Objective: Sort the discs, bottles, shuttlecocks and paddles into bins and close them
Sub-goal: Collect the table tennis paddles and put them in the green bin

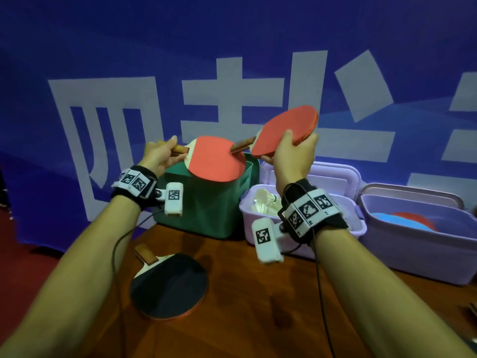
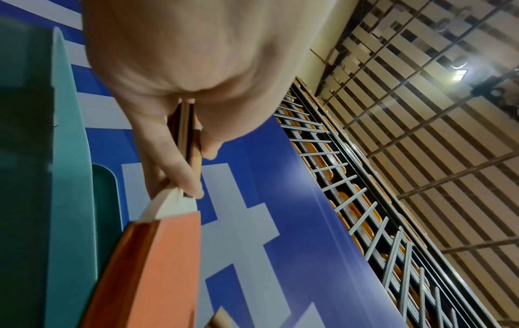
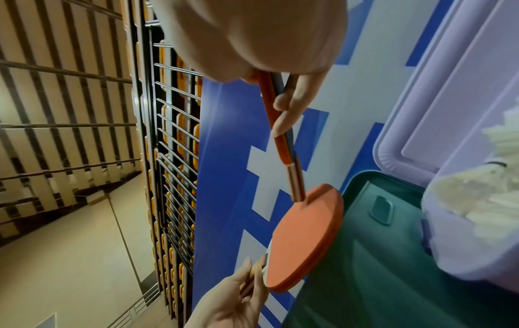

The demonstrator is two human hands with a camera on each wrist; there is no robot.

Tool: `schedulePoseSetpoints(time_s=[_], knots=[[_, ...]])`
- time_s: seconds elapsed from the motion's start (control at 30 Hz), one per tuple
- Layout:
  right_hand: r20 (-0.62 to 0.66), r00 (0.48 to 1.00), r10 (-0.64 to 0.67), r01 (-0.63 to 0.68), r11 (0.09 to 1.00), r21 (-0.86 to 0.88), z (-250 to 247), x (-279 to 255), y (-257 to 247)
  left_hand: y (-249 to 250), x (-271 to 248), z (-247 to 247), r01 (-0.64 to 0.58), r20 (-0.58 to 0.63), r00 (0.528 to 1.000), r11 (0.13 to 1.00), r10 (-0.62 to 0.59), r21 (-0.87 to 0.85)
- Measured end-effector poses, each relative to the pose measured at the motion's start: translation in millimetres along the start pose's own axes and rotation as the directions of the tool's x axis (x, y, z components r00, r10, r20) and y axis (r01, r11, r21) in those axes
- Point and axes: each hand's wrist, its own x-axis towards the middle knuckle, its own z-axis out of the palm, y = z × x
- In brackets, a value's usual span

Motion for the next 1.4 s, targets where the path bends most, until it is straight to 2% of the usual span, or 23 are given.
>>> schedulePoseSetpoints(time_s=[0.13, 0.27, 0.4, 0.5, 0.6, 0.73, 0.87, 0.97, 1.07, 1.17, 1.27, 1.33, 1.4], knots=[[0.01, 0.994, 0.106, -0.107, 0.992, 0.073, 12.8, 6.0, 23.0, -10.1, 29.9, 5.3, 0.04, 0.014, 0.999, 0.999, -0.04, -0.021], [0.027, 0.996, 0.086, -0.088, 0.994, 0.065, 26.2, 9.5, 42.3, -21.0, 58.8, 2.7, 0.035, -0.05, 0.998, 0.999, -0.034, 0.001], [0.099, 0.992, 0.08, -0.082, 0.996, 0.021, 38.3, 13.0, 59.7, -38.2, 81.5, -2.4, 0.007, -0.137, 0.99, 0.97, 0.027, 0.244], [0.151, 0.977, 0.152, -0.153, 0.988, -0.002, 48.2, 11.2, 69.2, -49.4, 90.0, -4.4, -0.003, -0.124, 0.99, 0.891, 0.067, 0.454], [0.195, 0.96, 0.203, -0.19, 0.978, -0.083, 62.4, 3.8, 77.4, -51.7, 92.3, -6.0, -0.007, -0.046, 0.998, 0.738, 0.053, 0.675], [0.248, 0.96, 0.128, -0.056, 0.958, -0.281, 83.0, -2.3, 88.1, -58.4, 97.9, -8.4, -0.019, 0.01, 1.0, 0.37, 0.027, 0.929], [0.334, 0.94, 0.066, 0.07, 0.923, -0.378, 100.8, 3.3, 88.4, -64.2, 97.1, -2.8, 0.014, -0.014, 1.0, 0.087, -0.003, 0.996], [0.398, 0.908, 0.133, 0.056, 0.901, -0.429, 116.4, 6.5, 89.4, -65.9, 102.5, -9.7, 0.083, -0.083, 0.996, -0.007, -0.009, 0.996], [0.404, 0.872, 0.277, -0.097, 0.906, -0.412, 127.2, 8.3, 87.7, -67.2, 103.7, -17.7, 0.066, -0.067, 0.997, 0.031, 0.05, 0.997], [0.383, 0.856, 0.348, -0.206, 0.908, -0.364, 134.3, 15.8, 91.4, -65.4, 100.1, -20.4, -0.021, 0.0, 0.993, 0.174, 0.122, 0.985], [0.344, 0.866, 0.364, -0.268, 0.917, -0.295, 136.3, 18.5, 94.4, -58.9, 98.9, -23.8, -0.046, -0.01, 0.982, 0.288, 0.189, 0.956], [0.325, 0.873, 0.363, -0.273, 0.917, -0.291, 137.8, 17.9, 96.7, -56.5, 96.7, -25.7, -0.028, -0.012, 0.991, 0.292, 0.136, 0.956], [0.323, 0.87, 0.372, -0.25, 0.898, -0.362, 138.1, 16.6, 97.4, -57.4, 91.9, -25.7, -0.017, 0.01, 0.999, 0.201, 0.036, 0.98]])
